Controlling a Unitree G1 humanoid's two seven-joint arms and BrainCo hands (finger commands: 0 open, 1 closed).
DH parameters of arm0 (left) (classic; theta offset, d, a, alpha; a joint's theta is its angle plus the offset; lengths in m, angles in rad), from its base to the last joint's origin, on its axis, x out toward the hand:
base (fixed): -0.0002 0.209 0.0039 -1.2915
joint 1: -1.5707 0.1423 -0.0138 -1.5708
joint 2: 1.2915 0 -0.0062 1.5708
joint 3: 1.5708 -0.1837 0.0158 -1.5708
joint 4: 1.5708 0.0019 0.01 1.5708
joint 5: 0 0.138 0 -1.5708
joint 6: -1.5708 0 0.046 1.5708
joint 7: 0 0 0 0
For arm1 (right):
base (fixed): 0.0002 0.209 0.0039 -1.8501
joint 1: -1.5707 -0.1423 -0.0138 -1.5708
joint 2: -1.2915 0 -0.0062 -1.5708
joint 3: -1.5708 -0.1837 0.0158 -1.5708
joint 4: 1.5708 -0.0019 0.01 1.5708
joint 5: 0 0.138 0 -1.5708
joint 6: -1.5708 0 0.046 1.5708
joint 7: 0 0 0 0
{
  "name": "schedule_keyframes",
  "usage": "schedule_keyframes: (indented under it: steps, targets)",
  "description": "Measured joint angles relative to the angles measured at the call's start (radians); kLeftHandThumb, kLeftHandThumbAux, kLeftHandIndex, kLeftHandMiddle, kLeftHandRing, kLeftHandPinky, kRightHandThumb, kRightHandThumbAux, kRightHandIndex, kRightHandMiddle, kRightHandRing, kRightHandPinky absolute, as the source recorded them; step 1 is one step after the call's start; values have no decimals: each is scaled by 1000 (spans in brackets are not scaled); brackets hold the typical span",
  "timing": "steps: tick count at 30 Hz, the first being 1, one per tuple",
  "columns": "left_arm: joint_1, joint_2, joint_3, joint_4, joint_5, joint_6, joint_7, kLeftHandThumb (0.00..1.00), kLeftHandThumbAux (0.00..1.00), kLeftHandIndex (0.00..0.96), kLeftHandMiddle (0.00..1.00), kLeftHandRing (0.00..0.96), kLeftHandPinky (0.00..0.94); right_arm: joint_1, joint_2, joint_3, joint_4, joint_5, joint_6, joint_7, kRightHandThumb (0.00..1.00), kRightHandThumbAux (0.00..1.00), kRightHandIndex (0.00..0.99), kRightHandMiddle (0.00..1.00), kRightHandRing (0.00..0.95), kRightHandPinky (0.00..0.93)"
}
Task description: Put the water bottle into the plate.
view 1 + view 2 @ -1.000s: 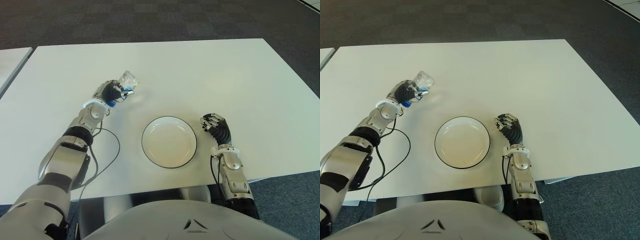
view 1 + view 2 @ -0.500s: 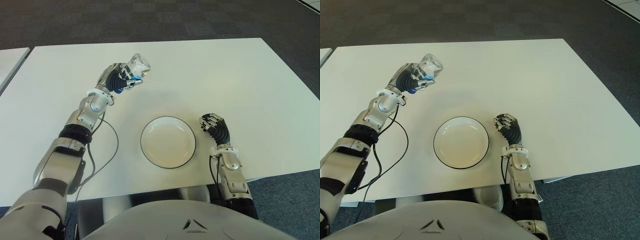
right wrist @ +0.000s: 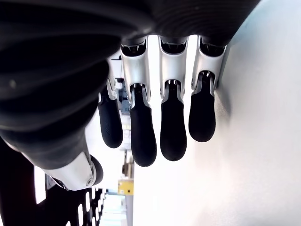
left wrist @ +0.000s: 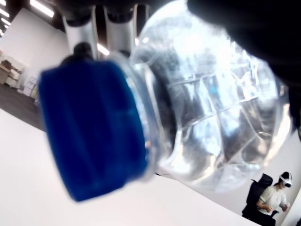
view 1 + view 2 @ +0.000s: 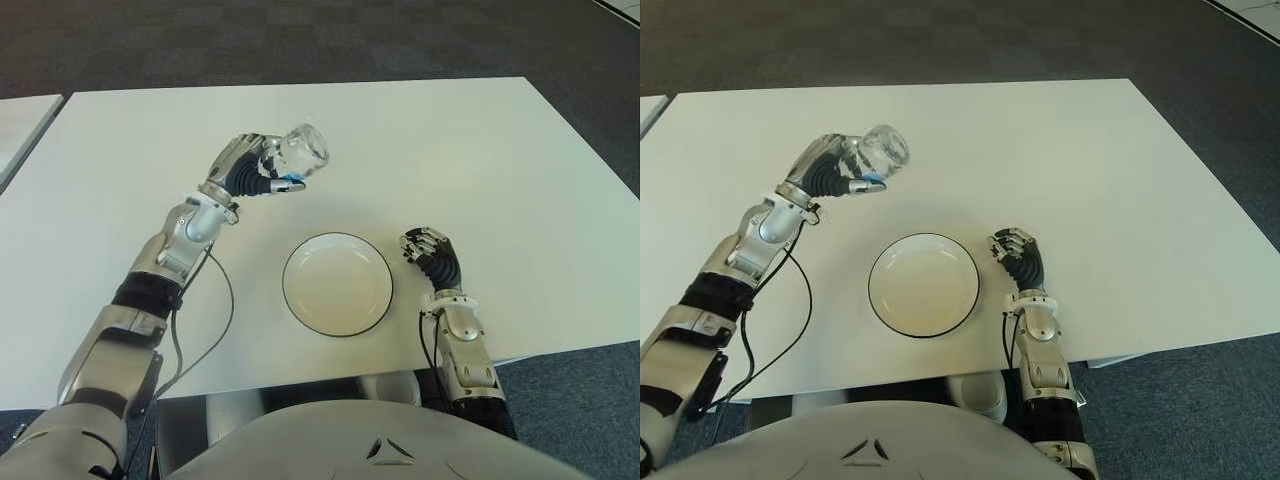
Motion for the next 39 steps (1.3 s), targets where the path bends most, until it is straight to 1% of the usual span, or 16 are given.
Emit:
schedule_keyframes:
  steps: [8,13,17,23,26,30,34,39]
  targets:
    - [40,10,-53,-122,95,-51,-13,726,700,444,877,867,849,2,3,2,-15,-2,23,-3,705,731,431,583,594,600]
    - [63,15,-92,-173,164,-81,-22,725,700,444,881,866,866,3,4,2,-23,-2,32,-3,705,731,431,578,586,593]
    - [76,17,-141,-181,236,-116,-18,725,699,444,884,869,875,3,5,2,-25,-2,33,-2,705,731,431,579,588,599]
    - [96,26,-232,-166,377,-197,16,724,698,446,883,878,884,3,4,2,-24,-2,33,1,705,731,431,585,596,612]
    - [108,27,-269,-161,437,-211,55,723,699,445,883,878,887,3,4,2,-22,-2,31,1,705,731,431,588,596,605]
    - [117,22,-321,-137,523,-207,104,721,700,444,898,887,903,2,4,2,-19,-2,28,1,704,731,431,588,596,607]
    - [107,13,-389,-89,641,-179,207,719,702,443,914,898,913,2,3,1,-16,-1,25,1,704,731,430,588,597,609]
    - [66,7,-451,-44,722,-149,312,718,702,442,927,907,911,-1,3,1,-10,0,23,5,705,731,431,587,601,617]
